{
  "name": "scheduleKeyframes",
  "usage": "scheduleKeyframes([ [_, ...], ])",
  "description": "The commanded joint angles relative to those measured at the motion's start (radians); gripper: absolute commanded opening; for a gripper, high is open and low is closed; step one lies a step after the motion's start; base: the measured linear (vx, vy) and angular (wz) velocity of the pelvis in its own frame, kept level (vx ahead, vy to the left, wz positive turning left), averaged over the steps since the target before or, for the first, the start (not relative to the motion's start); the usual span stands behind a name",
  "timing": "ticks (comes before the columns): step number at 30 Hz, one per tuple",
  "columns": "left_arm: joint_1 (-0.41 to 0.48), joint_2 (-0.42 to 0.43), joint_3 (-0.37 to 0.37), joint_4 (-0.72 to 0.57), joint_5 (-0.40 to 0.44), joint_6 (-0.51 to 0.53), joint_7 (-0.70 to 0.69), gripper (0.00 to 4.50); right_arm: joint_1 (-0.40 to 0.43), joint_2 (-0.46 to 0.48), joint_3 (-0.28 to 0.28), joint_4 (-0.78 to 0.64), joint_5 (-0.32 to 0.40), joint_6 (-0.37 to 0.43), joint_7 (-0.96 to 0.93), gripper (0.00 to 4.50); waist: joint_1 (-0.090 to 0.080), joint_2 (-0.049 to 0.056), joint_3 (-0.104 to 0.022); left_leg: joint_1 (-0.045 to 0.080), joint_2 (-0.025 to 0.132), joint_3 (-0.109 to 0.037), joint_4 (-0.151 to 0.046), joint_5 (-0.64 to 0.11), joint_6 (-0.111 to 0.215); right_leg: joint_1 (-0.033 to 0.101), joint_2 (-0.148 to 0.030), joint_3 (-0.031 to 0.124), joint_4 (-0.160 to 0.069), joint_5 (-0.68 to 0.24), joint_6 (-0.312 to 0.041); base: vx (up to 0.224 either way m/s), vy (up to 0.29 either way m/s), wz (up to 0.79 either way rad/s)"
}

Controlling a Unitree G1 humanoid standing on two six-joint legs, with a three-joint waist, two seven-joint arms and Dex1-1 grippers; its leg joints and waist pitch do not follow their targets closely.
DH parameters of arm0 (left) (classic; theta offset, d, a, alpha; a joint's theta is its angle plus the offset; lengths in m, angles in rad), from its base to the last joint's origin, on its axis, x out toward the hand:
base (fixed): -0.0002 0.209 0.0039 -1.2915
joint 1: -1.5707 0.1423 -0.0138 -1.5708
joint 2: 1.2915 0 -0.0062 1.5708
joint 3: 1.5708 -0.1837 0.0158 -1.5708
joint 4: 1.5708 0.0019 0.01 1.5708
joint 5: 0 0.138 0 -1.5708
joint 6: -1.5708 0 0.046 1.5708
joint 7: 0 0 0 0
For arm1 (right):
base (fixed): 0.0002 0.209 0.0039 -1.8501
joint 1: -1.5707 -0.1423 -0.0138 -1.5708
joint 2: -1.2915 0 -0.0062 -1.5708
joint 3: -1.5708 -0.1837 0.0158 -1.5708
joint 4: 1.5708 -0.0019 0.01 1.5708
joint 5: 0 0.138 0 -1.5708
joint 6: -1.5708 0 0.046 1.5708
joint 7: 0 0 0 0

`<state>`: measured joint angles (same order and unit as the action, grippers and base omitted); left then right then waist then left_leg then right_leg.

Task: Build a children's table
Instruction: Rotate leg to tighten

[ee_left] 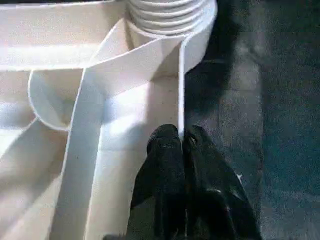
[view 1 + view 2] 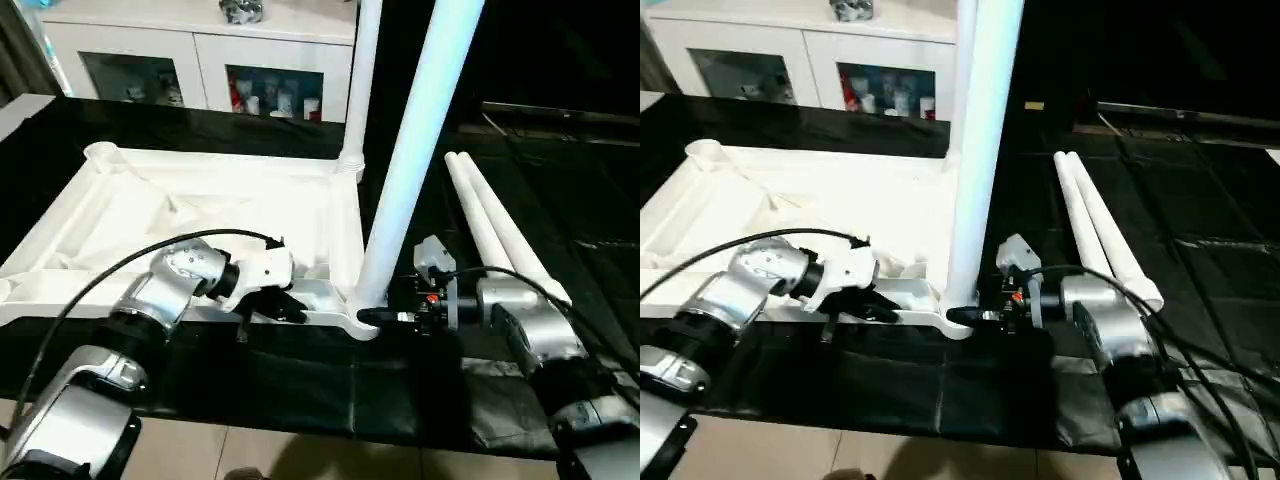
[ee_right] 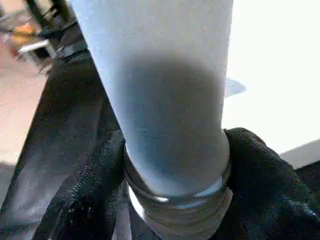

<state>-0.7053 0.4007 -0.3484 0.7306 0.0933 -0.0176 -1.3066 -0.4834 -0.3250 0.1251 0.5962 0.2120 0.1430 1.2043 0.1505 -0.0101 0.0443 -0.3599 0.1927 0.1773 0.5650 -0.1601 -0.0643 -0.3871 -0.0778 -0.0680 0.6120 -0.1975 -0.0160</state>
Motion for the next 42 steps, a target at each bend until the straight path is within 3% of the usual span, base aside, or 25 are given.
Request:
scheduleKeyframes([
  [1,-0.008,-0.055,0.017,0.016,-0.008,0.078,0.122,0.00,0.028,0.048,0.020,-0.008,-0.010,0.033,-0.098,2.73,-0.007,0.007,-0.046,0.017,0.045,-0.013,-0.072,-0.340,-0.011,0.034,-0.077,0.046,-0.088,-0.315,-0.197,0.000,0.000,0.00],
  [2,-0.013,-0.069,0.028,0.012,-0.014,0.104,0.149,0.00,0.033,0.066,0.016,-0.005,-0.019,0.036,-0.144,2.72,-0.011,0.007,-0.043,0.020,0.045,-0.014,-0.074,-0.363,-0.021,0.031,-0.079,0.046,-0.091,-0.362,-0.187,0.000,0.000,0.00],
  [3,-0.019,-0.107,0.056,-0.011,-0.036,0.171,0.207,0.00,0.035,0.119,0.001,0.015,-0.034,0.051,-0.262,2.72,-0.020,0.005,-0.042,0.028,0.042,-0.022,-0.076,-0.413,-0.037,0.030,-0.085,0.046,-0.105,-0.492,-0.147,0.000,0.000,0.00],
  [5,-0.027,-0.150,0.082,-0.037,-0.054,0.246,0.268,0.00,0.023,0.180,-0.022,0.042,-0.033,0.073,-0.373,2.72,-0.028,0.012,-0.043,0.026,0.043,-0.028,-0.080,-0.423,-0.049,0.027,-0.086,0.046,-0.109,-0.510,-0.135,0.000,0.000,0.00],
  [6,-0.029,-0.157,0.086,-0.042,-0.057,0.257,0.277,0.00,0.020,0.189,-0.026,0.046,-0.032,0.077,-0.388,2.72,-0.033,0.010,-0.043,0.024,0.042,-0.030,-0.081,-0.425,-0.051,0.028,-0.085,0.044,-0.108,-0.507,-0.133,0.000,0.000,0.00],
  [8,-0.031,-0.197,0.103,-0.077,-0.059,0.316,0.327,0.00,-0.008,0.246,-0.053,0.084,-0.024,0.088,-0.473,2.72,-0.045,0.011,-0.044,0.024,0.039,-0.029,-0.080,-0.427,-0.044,0.025,-0.081,0.045,-0.110,-0.482,-0.136,0.000,0.000,0.00],
  [11,-0.031,-0.272,0.109,-0.136,-0.034,0.392,0.430,0.00,-0.078,0.333,-0.104,0.171,-0.023,0.095,-0.659,2.72,-0.064,0.014,-0.046,0.021,0.039,-0.028,-0.078,-0.410,-0.048,0.025,-0.079,0.045,-0.102,-0.419,-0.168,0.000,0.000,0.00],
  [14,-0.028,-0.284,0.087,-0.147,0.002,0.389,0.464,0.00,-0.105,0.353,-0.114,0.209,-0.035,0.104,-0.717,2.72,-0.065,0.012,-0.048,0.016,0.033,-0.021,-0.073,-0.363,-0.022,0.030,-0.074,0.047,-0.104,-0.365,-0.165,0.000,0.000,0.00],
  [15,-0.022,-0.279,0.078,-0.149,0.015,0.379,0.467,0.00,-0.108,0.356,-0.115,0.215,-0.038,0.092,-0.715,2.72,-0.062,0.007,-0.052,0.013,0.034,-0.017,-0.071,-0.320,-0.006,0.033,-0.073,0.049,-0.098,-0.302,-0.175,0.000,0.000,0.00],
  [16,-0.017,-0.275,0.072,-0.156,0.023,0.379,0.469,0.00,-0.108,0.359,-0.118,0.216,-0.040,0.082,-0.713,3.28,-0.062,0.007,-0.052,0.011,0.034,-0.016,-0.070,-0.303,-0.001,0.035,-0.074,0.050,-0.096,-0.282,-0.178,0.000,0.000,0.00],
  [17,-0.012,-0.263,0.068,-0.157,0.030,0.373,0.465,0.00,-0.104,0.357,-0.120,0.211,-0.040,0.063,-0.707,3.28,-0.059,0.008,-0.054,0.009,0.034,-0.015,-0.069,-0.271,0.008,0.038,-0.073,0.049,-0.093,-0.241,-0.183,0.000,0.000,0.00],
  [18,-0.006,-0.243,0.062,-0.156,0.042,0.364,0.465,0.00,-0.099,0.354,-0.129,0.206,-0.040,0.046,-0.699,3.42,-0.058,0.003,-0.056,0.007,0.034,-0.013,-0.068,-0.243,0.015,0.041,-0.072,0.049,-0.088,-0.205,-0.189,0.000,0.000,0.00],
  [20,-0.005,-0.235,0.059,-0.153,0.047,0.357,0.465,0.00,-0.097,0.351,-0.132,0.203,-0.040,0.043,-0.695,3.59,-0.058,0.005,-0.056,0.004,0.033,-0.013,-0.067,-0.221,0.019,0.043,-0.071,0.048,-0.083,-0.171,-0.194,0.000,0.000,0.00],
  [22,0.003,-0.211,0.057,-0.154,0.052,0.352,0.458,0.00,-0.088,0.333,-0.135,0.198,-0.048,0.019,-0.683,3.79,-0.058,0.008,-0.055,0.005,0.035,-0.013,-0.067,-0.220,0.021,0.042,-0.070,0.047,-0.083,-0.155,-0.203,0.000,0.000,0.00],
  [25,0.006,-0.190,0.062,-0.143,0.050,0.342,0.447,0.00,-0.069,0.302,-0.133,0.181,-0.051,-0.011,-0.650,4.04,-0.060,0.008,-0.052,0.008,0.036,-0.013,-0.070,-0.255,0.016,0.040,-0.069,0.047,-0.088,-0.203,-0.199,0.000,0.000,0.00],
  [28,0.007,-0.152,0.059,-0.109,0.047,0.282,0.394,0.00,-0.016,0.219,-0.125,0.119,-0.048,-0.051,-0.535,4.31,-0.057,0.005,-0.053,0.008,0.037,-0.013,-0.070,-0.259,0.017,0.041,-0.070,0.048,-0.088,-0.210,-0.188,0.000,0.000,0.00],
  [32,0.011,-0.114,0.044,-0.078,0.038,0.203,0.316,0.00,0.025,0.131,-0.130,0.052,-0.020,-0.072,-0.399,4.46,-0.052,0.002,-0.058,0.003,0.036,-0.011,-0.063,-0.210,0.042,0.048,-0.069,0.048,-0.082,-0.128,-0.197,0.000,0.000,0.00],
  [35,0.018,-0.080,0.023,-0.070,0.030,0.146,0.239,0.00,0.034,0.069,-0.140,0.020,-0.001,-0.081,-0.307,4.46,-0.048,0.002,-0.065,-0.001,0.035,-0.010,-0.054,-0.160,0.065,0.051,-0.067,0.046,-0.069,-0.035,-0.225,0.000,0.000,0.00],
  [36,0.019,-0.063,0.008,-0.064,0.033,0.109,0.201,0.00,0.035,0.037,-0.136,0.004,0.004,-0.083,-0.254,4.46,-0.045,0.005,-0.062,-0.004,0.035,-0.009,-0.051,-0.138,0.079,0.047,-0.064,0.044,-0.063,0.012,-0.241,0.000,0.000,0.00],
  [42,0.021,-0.004,-0.037,-0.046,0.036,-0.001,0.045,0.00,0.022,-0.064,-0.064,-0.048,-0.012,-0.090,-0.070,4.46,-0.031,0.005,-0.058,0.002,0.042,-0.006,-0.052,-0.194,0.070,0.043,-0.067,0.042,-0.070,-0.078,-0.237,0.000,0.000,0.00],
])
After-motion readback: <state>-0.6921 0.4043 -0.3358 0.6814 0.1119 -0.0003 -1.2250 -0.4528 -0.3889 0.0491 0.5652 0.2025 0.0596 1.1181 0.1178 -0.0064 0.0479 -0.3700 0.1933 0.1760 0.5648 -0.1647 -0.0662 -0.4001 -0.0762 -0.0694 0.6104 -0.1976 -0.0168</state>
